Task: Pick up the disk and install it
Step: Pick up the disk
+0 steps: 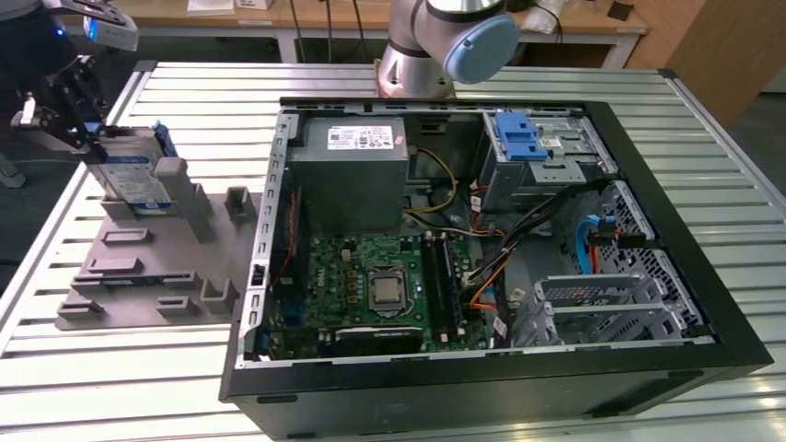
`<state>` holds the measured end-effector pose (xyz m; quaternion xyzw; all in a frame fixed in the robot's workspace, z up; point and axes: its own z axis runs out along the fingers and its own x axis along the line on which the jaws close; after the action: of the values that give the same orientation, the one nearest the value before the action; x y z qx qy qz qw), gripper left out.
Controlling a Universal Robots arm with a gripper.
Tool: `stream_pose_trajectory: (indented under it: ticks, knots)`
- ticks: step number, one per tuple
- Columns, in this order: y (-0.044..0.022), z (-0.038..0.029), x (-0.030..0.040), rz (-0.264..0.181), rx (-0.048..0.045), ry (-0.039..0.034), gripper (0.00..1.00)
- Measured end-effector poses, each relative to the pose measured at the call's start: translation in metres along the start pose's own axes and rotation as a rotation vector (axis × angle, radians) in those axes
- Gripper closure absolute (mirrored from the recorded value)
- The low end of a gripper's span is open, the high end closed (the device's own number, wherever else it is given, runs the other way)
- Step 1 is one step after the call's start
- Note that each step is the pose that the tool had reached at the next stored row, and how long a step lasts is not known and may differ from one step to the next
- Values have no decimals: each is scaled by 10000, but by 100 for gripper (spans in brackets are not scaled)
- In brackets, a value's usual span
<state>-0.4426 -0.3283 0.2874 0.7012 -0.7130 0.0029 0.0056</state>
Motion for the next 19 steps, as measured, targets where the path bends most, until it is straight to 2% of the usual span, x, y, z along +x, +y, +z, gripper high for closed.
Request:
stream_pose_trajectory:
  ticks: [1,12,19]
  knots:
    - [0,0,0,0,0,0,64]
    - [6,-1,0,0,2,-1,64]
    - [6,-31,0,1,1,0,64]
